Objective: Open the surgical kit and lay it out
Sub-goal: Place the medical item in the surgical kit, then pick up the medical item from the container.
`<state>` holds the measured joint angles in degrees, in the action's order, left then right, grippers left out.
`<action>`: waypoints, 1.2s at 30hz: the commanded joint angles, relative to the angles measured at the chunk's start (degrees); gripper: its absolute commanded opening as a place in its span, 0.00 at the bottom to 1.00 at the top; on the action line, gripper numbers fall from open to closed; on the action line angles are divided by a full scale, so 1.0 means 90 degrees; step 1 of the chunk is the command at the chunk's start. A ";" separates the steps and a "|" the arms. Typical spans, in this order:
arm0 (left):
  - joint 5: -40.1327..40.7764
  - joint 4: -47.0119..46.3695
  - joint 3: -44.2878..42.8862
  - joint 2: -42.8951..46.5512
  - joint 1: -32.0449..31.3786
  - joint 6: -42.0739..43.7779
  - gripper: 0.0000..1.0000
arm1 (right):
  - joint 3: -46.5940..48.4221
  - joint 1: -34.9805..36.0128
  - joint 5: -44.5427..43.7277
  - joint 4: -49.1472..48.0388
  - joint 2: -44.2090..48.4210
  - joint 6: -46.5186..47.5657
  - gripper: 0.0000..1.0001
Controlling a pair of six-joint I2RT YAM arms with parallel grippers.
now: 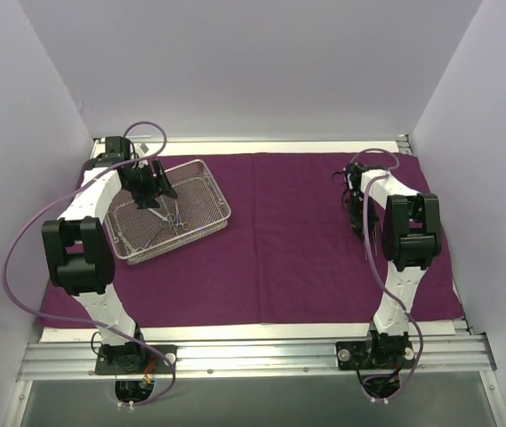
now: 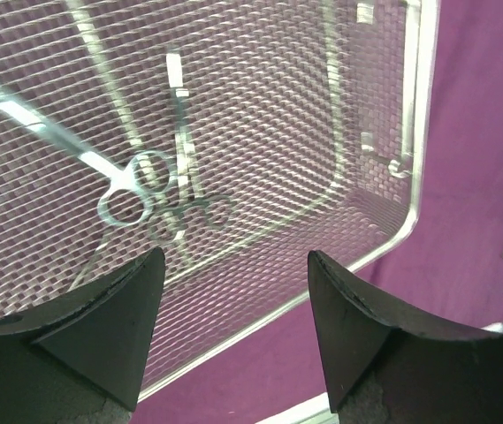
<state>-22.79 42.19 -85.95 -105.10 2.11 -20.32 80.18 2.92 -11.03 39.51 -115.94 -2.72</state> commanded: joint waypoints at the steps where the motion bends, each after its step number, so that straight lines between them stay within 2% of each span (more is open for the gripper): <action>1: 0.1092 0.0651 -0.0508 -0.0070 0.0068 0.0089 0.74 | -0.0091 -0.0012 0.0014 0.0063 -0.0067 -0.0010 0.14; 3: 0.1378 0.0780 -0.0547 -0.0090 0.0078 0.0206 0.74 | -0.0110 -0.0012 0.0053 0.0064 -0.0018 -0.0039 0.20; 4: 0.1515 0.1003 -0.0557 -0.0109 0.0068 0.0216 0.74 | -0.0120 -0.0002 0.0063 0.0054 0.0001 -0.0068 0.27; 7: 0.1935 0.1219 -0.0480 -0.0139 0.0068 0.0284 0.74 | -0.0014 0.0066 0.0180 0.0112 0.0089 -0.0185 0.38; 11: 0.2209 0.1298 -0.0245 -0.0129 0.0068 0.0343 0.70 | 0.0396 0.0320 0.0278 0.0268 0.0265 -0.0352 0.46; 14: 0.2414 0.1376 -0.0157 -0.0168 0.0059 0.0509 0.63 | 0.0757 0.0554 0.0385 0.0376 0.0362 -0.0420 0.48; 16: 0.2667 0.1522 -0.0186 -0.0265 0.0029 0.0694 0.54 | 0.0914 0.0662 0.0492 0.0376 0.0431 -0.0440 0.49; 17: 0.2736 0.1600 -0.0225 -0.0314 -0.0019 0.0772 0.46 | 0.0983 0.0749 0.0531 0.0366 0.0499 -0.0440 0.49; 20: 0.2991 0.1747 -0.0362 -0.0539 -0.0156 0.1094 0.39 | 0.1217 0.0876 0.0805 0.0347 0.0655 -0.0508 0.49; 24: 0.3020 0.1533 -0.0362 -0.0782 -0.0497 0.1359 0.39 | 0.1277 0.1023 0.1000 0.0278 0.0821 -0.0518 0.49; 29: 0.2893 0.1406 -0.0469 -0.1076 -0.0576 0.1437 0.45 | 0.1052 0.1033 0.1069 0.0278 0.1055 -0.0450 0.49; 36: 0.3049 0.1415 -0.0528 -0.1418 -0.0654 0.1447 0.43 | 0.0974 0.1023 0.1157 0.0249 0.1212 -0.0430 0.49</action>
<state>3.18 55.48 -88.25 -117.01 -3.62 -8.23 89.52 12.10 -1.08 39.88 -108.51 -6.39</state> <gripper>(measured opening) 0.437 0.490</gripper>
